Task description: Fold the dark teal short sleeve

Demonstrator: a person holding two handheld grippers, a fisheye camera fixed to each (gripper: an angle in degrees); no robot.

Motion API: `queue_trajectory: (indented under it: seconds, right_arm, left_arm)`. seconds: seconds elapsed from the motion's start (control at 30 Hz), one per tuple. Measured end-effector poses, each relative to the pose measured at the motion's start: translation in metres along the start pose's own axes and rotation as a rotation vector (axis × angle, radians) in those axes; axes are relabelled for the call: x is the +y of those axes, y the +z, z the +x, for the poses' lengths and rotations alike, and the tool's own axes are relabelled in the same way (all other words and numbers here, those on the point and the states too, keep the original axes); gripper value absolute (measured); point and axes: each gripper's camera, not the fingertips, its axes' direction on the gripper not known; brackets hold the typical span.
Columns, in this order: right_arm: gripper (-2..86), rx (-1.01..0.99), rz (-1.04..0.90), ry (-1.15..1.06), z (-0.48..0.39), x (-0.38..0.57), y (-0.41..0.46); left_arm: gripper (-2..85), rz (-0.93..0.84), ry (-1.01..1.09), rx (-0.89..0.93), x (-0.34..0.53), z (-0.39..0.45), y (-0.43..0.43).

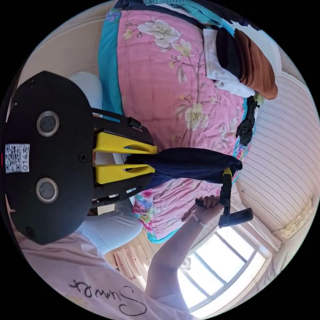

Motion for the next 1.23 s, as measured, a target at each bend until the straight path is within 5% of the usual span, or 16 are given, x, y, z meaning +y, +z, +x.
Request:
queue_trajectory:
  seconds: [0.23,0.37,0.47,0.6,0.87,1.23]
  right_arm:
    - [2.3,0.012,0.197,-0.151,-0.036,-0.04,-0.073]
    - [3.4,0.087,0.124,-0.252,-0.044,-0.145,-0.075]
    - [6.7,0.316,0.1,-0.113,-0.034,-0.249,-0.051]
    - [11.1,0.363,-0.017,0.05,-0.011,-0.277,-0.017]
    - [9.6,0.232,0.044,0.053,0.004,-0.045,-0.06]
    - [11.4,0.611,0.131,0.746,-0.026,0.393,-0.247]
  left_arm:
    - [4.6,0.298,-0.014,-0.037,-0.025,0.001,-0.043]
    - [5.6,0.493,-0.049,-0.312,-0.084,-0.054,-0.082]
    - [7.7,0.493,-0.224,-0.596,-0.122,-0.119,-0.089]
    - [8.0,0.421,-0.279,-0.6,-0.1,-0.151,-0.078]
    - [6.1,0.353,-0.035,-0.466,0.008,-0.047,-0.025]
    - [4.6,0.196,0.404,-0.107,0.028,0.161,0.133]
